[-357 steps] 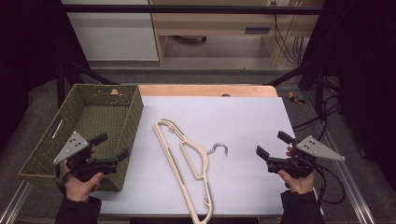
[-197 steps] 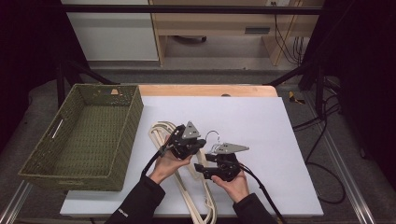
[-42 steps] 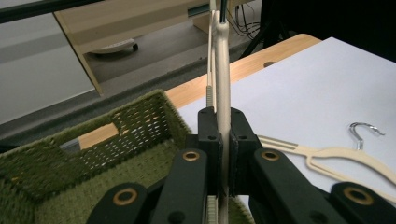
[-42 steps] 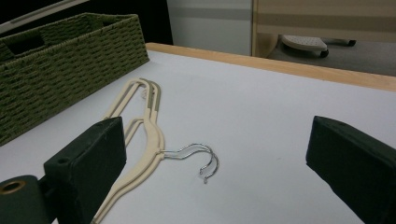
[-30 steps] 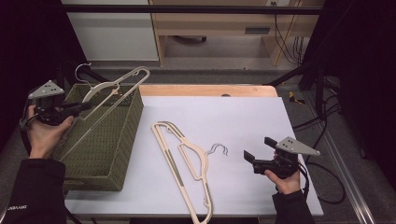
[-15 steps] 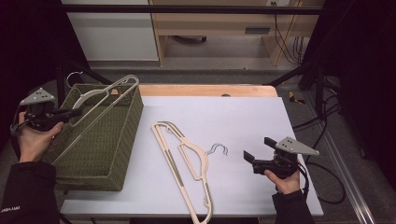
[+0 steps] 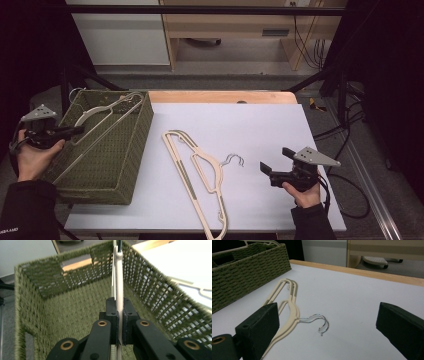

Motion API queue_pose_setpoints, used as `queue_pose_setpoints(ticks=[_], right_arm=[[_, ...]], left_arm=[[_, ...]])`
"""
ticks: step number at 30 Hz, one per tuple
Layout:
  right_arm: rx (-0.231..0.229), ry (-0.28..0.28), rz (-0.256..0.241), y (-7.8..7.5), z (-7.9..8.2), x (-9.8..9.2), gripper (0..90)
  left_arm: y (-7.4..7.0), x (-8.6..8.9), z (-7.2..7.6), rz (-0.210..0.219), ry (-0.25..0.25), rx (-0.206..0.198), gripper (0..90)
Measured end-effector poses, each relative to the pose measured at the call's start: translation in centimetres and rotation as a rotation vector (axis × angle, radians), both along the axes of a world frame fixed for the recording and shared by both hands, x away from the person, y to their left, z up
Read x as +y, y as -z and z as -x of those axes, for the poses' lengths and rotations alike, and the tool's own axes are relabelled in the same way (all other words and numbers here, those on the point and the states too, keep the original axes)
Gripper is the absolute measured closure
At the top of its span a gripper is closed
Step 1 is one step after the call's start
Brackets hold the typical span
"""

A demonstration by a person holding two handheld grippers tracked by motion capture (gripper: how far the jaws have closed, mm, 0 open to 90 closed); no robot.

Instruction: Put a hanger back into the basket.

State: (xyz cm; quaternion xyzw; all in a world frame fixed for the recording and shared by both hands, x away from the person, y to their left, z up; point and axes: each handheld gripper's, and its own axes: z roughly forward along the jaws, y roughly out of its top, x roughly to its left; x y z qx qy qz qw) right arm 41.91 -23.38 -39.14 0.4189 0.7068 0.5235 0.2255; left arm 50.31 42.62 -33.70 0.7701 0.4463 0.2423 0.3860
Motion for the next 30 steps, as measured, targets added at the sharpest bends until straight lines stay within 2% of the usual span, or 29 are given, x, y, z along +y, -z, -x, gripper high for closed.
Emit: queue_pose_setpoints(ticks=[7,13,18,21,26,30], right_arm=[[0.003,-0.002,0.001,0.1,0.0,0.1,5.4],[0.001,-0.004,0.002,0.1,0.0,0.1,5.4],[0.001,-0.003,0.004,0.1,0.0,0.1,5.4],[0.0,-0.007,0.011,0.1,0.0,0.1,5.4],[0.003,-0.009,0.012,0.2,-0.1,0.2,5.4],[0.003,-0.014,0.014,0.2,0.0,0.2,5.4]], left_arm=[[2.4,0.0,-0.3,0.018,-0.017,0.035,86.0],[3.7,-0.4,-1.0,0.002,-0.046,0.07,85.4],[4.1,-0.3,-1.2,0.017,-0.079,0.089,84.3],[4.4,-0.1,-1.3,-0.005,-0.118,0.093,83.3],[4.7,0.7,-1.3,-0.028,-0.186,0.135,81.5],[4.9,1.3,-1.4,-0.04,-0.271,0.172,79.8]])
